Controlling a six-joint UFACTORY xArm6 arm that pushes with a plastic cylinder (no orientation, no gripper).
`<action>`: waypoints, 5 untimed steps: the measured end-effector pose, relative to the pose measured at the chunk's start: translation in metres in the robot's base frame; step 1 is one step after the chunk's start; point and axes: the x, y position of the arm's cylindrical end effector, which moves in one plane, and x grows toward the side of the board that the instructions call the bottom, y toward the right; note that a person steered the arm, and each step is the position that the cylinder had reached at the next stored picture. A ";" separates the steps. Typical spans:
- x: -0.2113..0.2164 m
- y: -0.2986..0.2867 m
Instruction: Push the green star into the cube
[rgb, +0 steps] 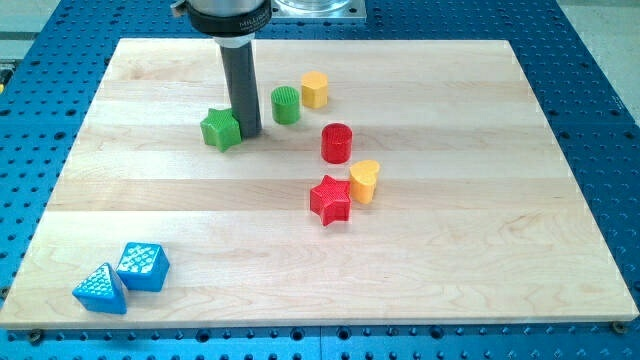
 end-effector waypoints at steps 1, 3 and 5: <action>0.000 -0.037; 0.007 -0.145; 0.082 -0.180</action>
